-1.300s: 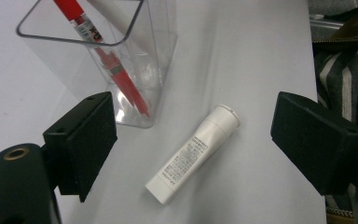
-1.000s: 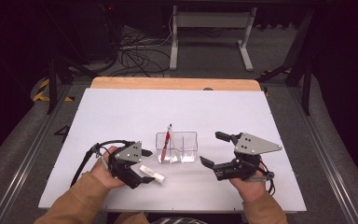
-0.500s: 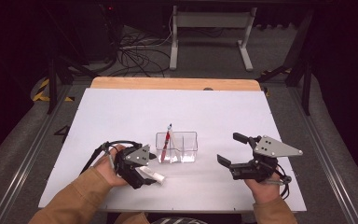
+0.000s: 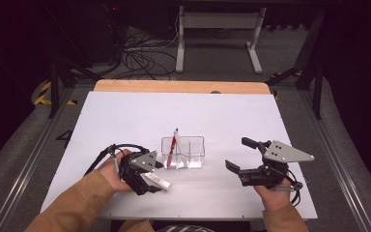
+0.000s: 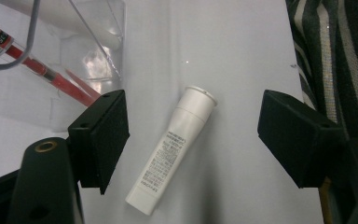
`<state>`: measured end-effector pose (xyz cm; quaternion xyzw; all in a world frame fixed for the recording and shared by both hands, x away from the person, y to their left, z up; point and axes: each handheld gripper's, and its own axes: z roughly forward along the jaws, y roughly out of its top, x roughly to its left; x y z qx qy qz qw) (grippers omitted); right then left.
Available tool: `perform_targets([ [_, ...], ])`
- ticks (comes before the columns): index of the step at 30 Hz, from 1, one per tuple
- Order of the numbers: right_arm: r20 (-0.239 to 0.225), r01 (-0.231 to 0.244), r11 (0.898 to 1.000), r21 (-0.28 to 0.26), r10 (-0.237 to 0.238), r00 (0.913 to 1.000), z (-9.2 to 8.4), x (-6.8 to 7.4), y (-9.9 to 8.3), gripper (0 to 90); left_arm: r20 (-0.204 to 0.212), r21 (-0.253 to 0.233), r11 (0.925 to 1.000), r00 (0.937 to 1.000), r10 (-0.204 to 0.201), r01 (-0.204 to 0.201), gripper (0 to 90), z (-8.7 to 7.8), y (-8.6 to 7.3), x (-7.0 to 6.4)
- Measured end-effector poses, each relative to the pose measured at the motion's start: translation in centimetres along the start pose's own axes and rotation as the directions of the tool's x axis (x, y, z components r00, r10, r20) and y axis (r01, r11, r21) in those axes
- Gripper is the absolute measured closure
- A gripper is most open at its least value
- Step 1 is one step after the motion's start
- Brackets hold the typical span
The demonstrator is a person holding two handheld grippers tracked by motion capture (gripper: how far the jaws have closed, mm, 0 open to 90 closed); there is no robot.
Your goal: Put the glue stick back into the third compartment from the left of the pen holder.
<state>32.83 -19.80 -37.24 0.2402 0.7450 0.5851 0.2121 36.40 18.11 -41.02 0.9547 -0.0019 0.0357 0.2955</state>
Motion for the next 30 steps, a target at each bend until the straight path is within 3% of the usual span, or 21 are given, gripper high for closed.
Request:
perform_targets([
  [3,-0.003,-0.001,1.0,0.002,0.001,1.0,0.0,0.0,0.0,10.4,0.001,0.01,0.9999,1.0,0.008,-0.008,26.9,0.1,0.0,0.0],
  [13,-0.011,-0.005,1.0,0.003,0.005,0.9999,0.1,0.0,0.0,10.5,-0.021,0.074,0.993,0.9954,0.094,-0.092,35.2,0.9,-0.1,-0.1],
  [19,-0.018,-0.008,1.0,0.004,0.008,0.9998,0.2,0.0,0.0,10.4,-0.001,0.089,0.9911,0.9951,0.099,-0.098,37.9,1.3,-0.3,0.4],
  [30,-0.034,-0.024,1.0,0.003,0.024,0.9991,0.3,-0.1,-0.1,10.5,0.043,0.098,0.9931,0.9972,0.061,-0.065,42.3,1.8,-0.7,1.2],
])
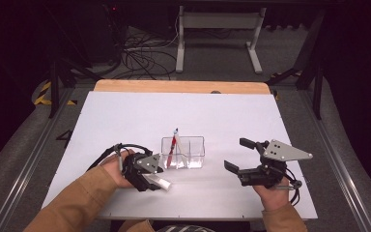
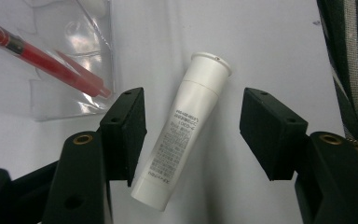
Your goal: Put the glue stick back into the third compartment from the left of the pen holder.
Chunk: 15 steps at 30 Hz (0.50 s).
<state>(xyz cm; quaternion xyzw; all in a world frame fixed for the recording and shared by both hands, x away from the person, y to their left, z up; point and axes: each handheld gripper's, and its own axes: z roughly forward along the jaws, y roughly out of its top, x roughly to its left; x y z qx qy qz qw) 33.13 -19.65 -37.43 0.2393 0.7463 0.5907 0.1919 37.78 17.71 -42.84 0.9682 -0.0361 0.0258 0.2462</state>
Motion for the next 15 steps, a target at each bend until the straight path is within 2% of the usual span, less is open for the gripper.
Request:
perform_targets([
  [3,-0.003,-0.003,1.0,0.003,0.003,1.0,0.1,0.0,0.0,10.5,-0.007,0.01,0.9999,1.0,0.007,-0.007,43.5,0.4,0.0,0.0],
  [7,-0.008,-0.004,1.0,0.007,0.004,1.0,0.2,0.0,-0.1,10.5,0.012,0.028,0.9993,0.9996,0.025,-0.026,45.6,0.8,0.0,0.0],
  [15,-0.014,-0.006,1.0,0.015,0.006,0.9999,0.4,0.1,-0.1,10.5,0.019,0.054,0.9983,0.9996,0.021,-0.022,52.1,1.3,0.0,0.2],
])
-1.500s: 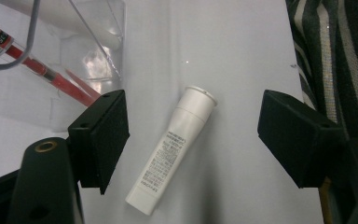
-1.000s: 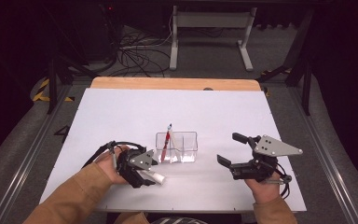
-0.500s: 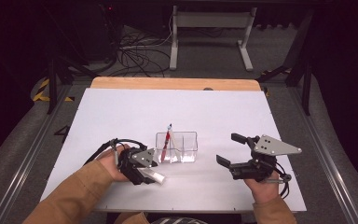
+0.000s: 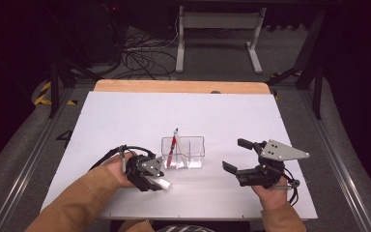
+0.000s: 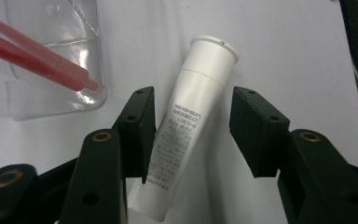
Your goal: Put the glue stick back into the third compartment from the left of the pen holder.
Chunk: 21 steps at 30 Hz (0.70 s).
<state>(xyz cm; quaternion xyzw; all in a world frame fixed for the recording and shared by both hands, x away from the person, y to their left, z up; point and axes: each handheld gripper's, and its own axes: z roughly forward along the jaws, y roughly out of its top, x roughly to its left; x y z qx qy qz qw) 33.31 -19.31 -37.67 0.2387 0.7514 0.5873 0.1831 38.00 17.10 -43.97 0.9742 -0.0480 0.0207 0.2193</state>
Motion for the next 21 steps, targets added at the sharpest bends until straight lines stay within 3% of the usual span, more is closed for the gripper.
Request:
perform_targets([
  [6,-0.004,0.0,1.0,0.003,0.0,1.0,0.08,-0.02,-0.01,10.5,-0.009,-0.001,0.9999,0.9999,0.012,-0.012,56.7,0.12,-0.13,0.11],
  [11,-0.007,0.001,1.0,0.002,-0.001,1.0,0.13,-0.01,-0.01,10.5,-0.027,0.024,0.9979,0.9978,0.061,-0.06,60.9,0.4,-0.23,0.0],
  [14,-0.008,0.001,1.0,0.002,-0.001,1.0,0.15,-0.01,0.0,10.4,-0.006,0.021,0.9976,0.9978,0.067,-0.066,67.4,0.45,-0.3,-0.01],
  [21,-0.009,0.0,1.0,0.003,0.0,1.0,0.18,-0.01,0.0,10.5,-0.002,0.021,0.9974,0.9976,0.069,-0.069,68.5,0.43,-0.3,-0.06],
])
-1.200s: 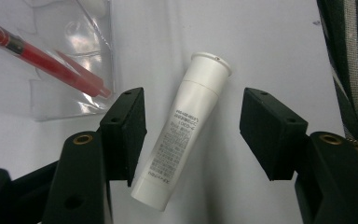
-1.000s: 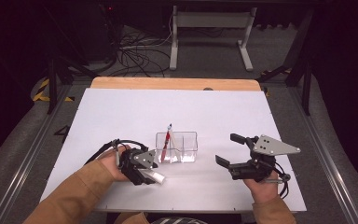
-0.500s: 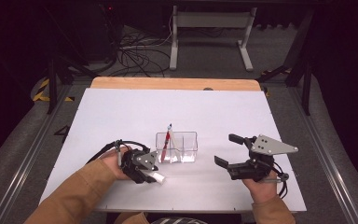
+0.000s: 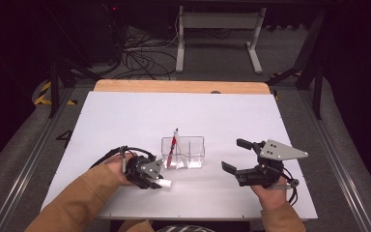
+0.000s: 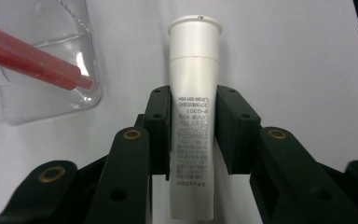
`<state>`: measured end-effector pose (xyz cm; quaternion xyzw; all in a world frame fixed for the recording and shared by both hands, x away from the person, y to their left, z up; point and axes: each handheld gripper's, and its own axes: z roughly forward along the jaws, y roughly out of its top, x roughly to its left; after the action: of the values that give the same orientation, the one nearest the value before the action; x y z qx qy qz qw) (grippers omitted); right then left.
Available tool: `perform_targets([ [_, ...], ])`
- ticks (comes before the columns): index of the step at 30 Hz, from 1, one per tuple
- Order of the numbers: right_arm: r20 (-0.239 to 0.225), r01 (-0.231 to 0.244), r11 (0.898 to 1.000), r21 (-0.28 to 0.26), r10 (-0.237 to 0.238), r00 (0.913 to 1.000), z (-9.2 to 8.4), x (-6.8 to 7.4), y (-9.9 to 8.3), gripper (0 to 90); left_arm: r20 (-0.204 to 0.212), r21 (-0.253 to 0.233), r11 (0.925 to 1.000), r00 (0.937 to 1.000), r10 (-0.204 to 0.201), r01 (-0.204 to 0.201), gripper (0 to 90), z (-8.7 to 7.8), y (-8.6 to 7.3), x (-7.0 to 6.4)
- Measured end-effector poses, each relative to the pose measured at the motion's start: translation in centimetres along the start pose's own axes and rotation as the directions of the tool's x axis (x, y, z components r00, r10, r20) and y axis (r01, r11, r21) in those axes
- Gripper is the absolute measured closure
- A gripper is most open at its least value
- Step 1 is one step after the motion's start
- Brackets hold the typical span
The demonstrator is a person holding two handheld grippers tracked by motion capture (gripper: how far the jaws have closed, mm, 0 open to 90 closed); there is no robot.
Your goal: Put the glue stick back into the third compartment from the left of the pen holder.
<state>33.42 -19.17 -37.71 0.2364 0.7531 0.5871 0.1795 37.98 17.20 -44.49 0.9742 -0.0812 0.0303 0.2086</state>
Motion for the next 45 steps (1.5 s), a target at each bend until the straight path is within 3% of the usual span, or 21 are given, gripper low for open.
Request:
perform_targets([
  [10,0.001,0.0,1.0,0.0,0.0,1.0,0.0,0.0,0.0,10.5,0.001,-0.02,0.9998,1.0,0.009,-0.009,68.8,-0.3,0.4,-0.2],
  [11,0.0,0.0,1.0,0.0,0.0,1.0,0.0,0.0,0.0,10.5,-0.014,-0.023,0.9996,0.9998,0.015,-0.015,69.1,-0.7,0.7,-0.2],
  [17,0.004,-0.002,1.0,-0.004,0.002,1.0,-0.1,0.0,0.0,10.5,-0.037,-0.112,0.9937,0.9993,-0.002,-0.002,69.4,-2.4,1.1,-0.3],
  [22,0.006,-0.001,1.0,-0.005,0.001,1.0,-0.2,-0.1,0.0,10.4,-0.041,-0.208,0.9779,0.9988,-0.027,0.018,69.4,-3.5,1.2,-0.3],
  [26,0.007,0.0,1.0,-0.005,0.0,1.0,-0.2,-0.1,0.0,10.4,-0.045,-0.253,0.9672,0.9984,-0.035,0.023,69.5,-4.1,1.2,-0.3],
  [30,0.008,-0.001,1.0,-0.007,0.001,1.0,-0.2,-0.1,0.0,10.5,-0.058,-0.306,0.9514,0.9969,-0.053,0.033,69.4,-4.7,1.1,-0.3],
  [36,0.009,-0.001,1.0,-0.006,0.001,1.0,-0.2,-0.1,0.0,10.5,-0.078,-0.392,0.9184,0.9926,-0.093,0.055,69.4,-5.4,0.9,-0.3],
  [39,0.011,-0.004,1.0,-0.007,0.005,0.9999,-0.1,-0.1,0.0,10.4,-0.073,-0.436,0.8968,0.9903,-0.118,0.075,69.4,-5.6,0.8,-0.3],
  [42,0.014,-0.004,1.0,-0.007,0.004,0.9999,-0.2,-0.1,0.0,10.5,-0.08,-0.462,0.8833,0.988,-0.132,0.081,69.5,-5.8,0.8,-0.3],
  [44,0.015,-0.005,1.0,-0.006,0.005,0.9999,-0.2,-0.1,0.0,10.5,-0.086,-0.467,0.881,0.9874,-0.133,0.078,69.4,-5.9,0.9,-0.3],
  [45,0.014,-0.004,1.0,-0.006,0.004,0.9999,-0.2,-0.1,0.0,10.5,-0.082,-0.483,0.8718,0.9869,-0.139,0.083,69.4,-5.9,0.9,-0.3],
])
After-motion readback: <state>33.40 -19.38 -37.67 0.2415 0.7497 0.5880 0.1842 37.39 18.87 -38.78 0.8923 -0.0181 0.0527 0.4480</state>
